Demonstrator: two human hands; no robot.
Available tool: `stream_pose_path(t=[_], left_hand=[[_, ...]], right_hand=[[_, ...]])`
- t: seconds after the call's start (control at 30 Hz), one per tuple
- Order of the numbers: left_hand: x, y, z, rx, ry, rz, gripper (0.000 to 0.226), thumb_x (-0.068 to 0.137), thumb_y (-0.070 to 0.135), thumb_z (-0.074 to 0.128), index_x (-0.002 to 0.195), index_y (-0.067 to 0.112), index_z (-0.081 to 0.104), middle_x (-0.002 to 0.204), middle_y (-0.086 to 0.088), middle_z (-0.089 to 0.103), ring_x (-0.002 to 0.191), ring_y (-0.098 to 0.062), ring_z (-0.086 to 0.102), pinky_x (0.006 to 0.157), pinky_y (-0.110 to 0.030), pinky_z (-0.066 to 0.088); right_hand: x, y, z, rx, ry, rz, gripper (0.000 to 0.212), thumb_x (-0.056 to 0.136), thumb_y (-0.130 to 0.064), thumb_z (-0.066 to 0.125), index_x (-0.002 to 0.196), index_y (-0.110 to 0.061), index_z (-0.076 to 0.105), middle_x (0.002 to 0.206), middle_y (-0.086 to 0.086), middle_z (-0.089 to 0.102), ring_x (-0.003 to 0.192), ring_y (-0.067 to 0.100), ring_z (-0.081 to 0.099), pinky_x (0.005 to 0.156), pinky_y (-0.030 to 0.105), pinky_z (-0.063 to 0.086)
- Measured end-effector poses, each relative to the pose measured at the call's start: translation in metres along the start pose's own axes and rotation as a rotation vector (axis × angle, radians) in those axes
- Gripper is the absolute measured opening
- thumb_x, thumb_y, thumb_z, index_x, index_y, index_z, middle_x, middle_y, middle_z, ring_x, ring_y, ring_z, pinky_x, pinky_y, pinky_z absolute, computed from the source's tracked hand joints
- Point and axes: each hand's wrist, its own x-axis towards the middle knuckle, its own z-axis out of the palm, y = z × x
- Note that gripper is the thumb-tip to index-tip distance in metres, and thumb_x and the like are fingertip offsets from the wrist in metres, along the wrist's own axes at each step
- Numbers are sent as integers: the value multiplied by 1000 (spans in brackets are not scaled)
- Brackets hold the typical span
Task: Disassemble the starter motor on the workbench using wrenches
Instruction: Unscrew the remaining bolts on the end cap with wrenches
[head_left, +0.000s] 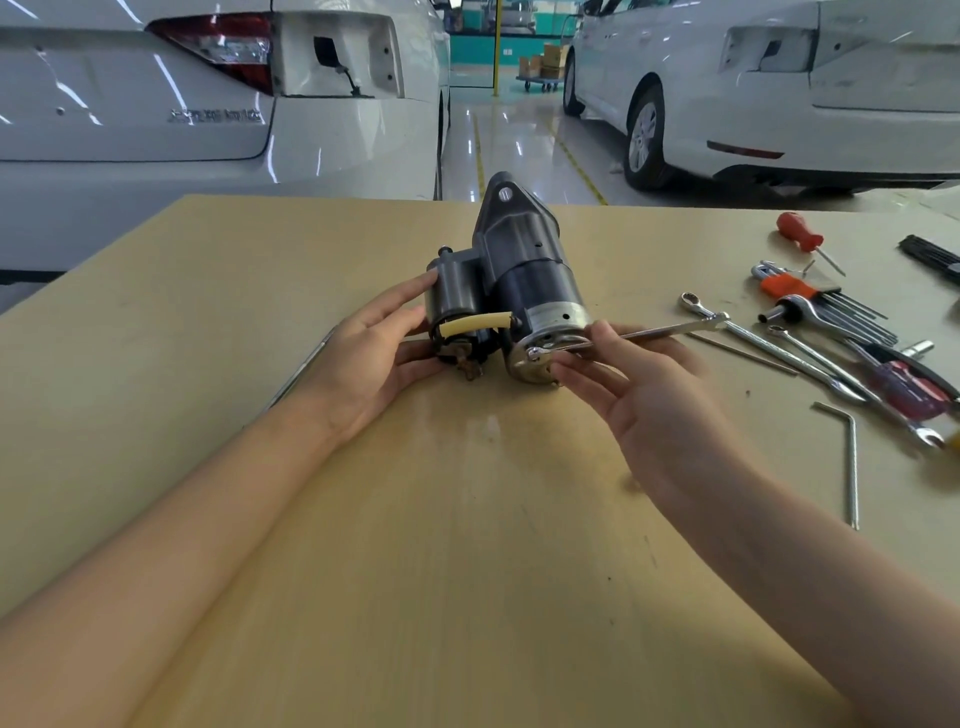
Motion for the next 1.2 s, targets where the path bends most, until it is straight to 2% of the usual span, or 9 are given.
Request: stream_pose_path(t=[0.1,0.3,0.4,0.5,0.57,0.67,0.87,1.0,1.2], left_hand=[[0,0,0,14,-4,0,35,102,6,36,120,25,60,84,-2,74,72,-16,71,66,-25,57],[-1,0,0,23,-4,2,37,102,6,38,130,21,57,94,-5,74,80,-18,70,71,-28,57],[-2,0,1,29,-4,0,38,103,7,37,132,21,56,94,-5,73,80,-18,70,78,-30,58],[-2,0,2,43,-7,1,37,103,8,37,129,24,57,98,-6,72,83,-19,69,84,-34,55],[-2,0,2,42,-1,0,36,103,9,37,125,25,59,96,-5,73,83,-18,70,83,-33,55],[-1,0,1,41,8,-6,35,102,9,38,122,26,61,93,-4,75,81,-18,71,80,-32,58],[-1,1,1,22,7,-11,35,102,7,37,120,26,61,87,-3,75,75,-17,71,67,-26,57],[-1,1,1,18,7,-7,35,102,7,37,118,27,62,90,-4,75,76,-18,71,69,-27,58],[-3,1,4,44,36,-20,37,100,6,40,125,25,60,96,-3,74,85,-18,70,76,-30,58]], right_hand=[[-2,-6,5,-283,-83,-163,5,90,-7,62,85,-8,62,72,7,70,71,23,72,69,28,59],[-11,-4,26,-1409,-394,-987,10,90,-9,60,84,-3,64,85,10,57,69,29,56,61,46,49],[-15,11,28,-1691,-578,-1046,9,91,-7,57,90,-8,66,95,7,53,86,24,50,72,40,49],[-12,19,19,-1834,-603,-1116,10,90,-6,56,88,-12,63,96,5,50,89,20,45,74,33,47],[-14,15,15,-1772,-584,-1142,7,87,-3,61,85,-8,66,91,7,54,84,22,49,69,35,49],[-18,7,8,-1357,-513,-1070,8,88,-11,62,88,-7,69,87,4,60,78,19,56,68,29,48],[-6,-11,-1,-477,-129,-303,10,92,-6,59,84,-10,63,68,5,65,59,15,62,58,26,53],[2,-11,-7,-344,-48,-114,7,91,-6,60,86,-4,63,70,12,64,59,17,62,59,27,54],[3,-17,-7,-366,-29,-101,9,94,-6,55,87,-5,60,67,9,61,56,18,56,54,29,51]])
